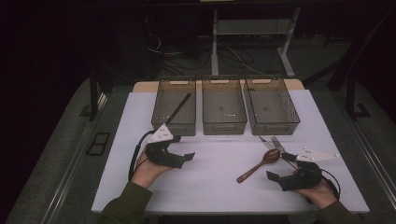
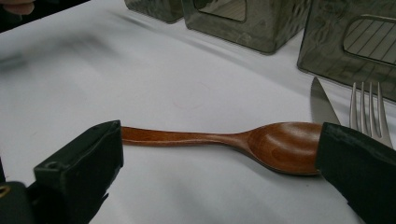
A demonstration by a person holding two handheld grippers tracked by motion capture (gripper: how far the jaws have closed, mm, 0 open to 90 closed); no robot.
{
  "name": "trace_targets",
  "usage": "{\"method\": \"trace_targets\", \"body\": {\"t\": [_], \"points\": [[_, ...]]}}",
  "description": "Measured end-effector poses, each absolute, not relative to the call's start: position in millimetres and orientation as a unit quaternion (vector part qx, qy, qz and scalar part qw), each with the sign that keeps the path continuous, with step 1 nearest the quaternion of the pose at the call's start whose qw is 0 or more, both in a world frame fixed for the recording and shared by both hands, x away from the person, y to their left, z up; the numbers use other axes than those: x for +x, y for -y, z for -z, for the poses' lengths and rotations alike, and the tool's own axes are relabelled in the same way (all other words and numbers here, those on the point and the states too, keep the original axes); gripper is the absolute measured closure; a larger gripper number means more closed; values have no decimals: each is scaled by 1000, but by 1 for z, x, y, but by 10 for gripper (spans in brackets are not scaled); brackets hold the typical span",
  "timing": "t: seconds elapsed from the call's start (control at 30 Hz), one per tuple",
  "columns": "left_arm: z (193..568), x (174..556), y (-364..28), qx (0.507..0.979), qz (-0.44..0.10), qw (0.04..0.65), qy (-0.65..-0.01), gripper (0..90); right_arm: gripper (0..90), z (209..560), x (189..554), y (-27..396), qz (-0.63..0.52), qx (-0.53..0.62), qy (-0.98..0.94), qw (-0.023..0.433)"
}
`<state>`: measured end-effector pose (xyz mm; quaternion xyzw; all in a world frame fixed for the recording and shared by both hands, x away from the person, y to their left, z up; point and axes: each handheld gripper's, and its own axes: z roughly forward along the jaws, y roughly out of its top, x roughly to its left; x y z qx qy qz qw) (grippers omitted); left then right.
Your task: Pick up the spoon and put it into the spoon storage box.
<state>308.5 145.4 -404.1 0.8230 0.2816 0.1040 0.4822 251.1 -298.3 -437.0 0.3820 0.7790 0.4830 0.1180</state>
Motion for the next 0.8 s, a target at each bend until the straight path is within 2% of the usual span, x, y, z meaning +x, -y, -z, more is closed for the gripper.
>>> {"method": "trace_targets", "body": {"t": [0.37, 0.8], "points": [[421, 284, -153, 825, -99, 482, -278, 7, 16, 437, 251, 299, -483, 380, -780, 118], [430, 269, -159, 831, -88, 474, -278, 0, 16, 432, 252, 301, -471, 380, -789, 106]]}}
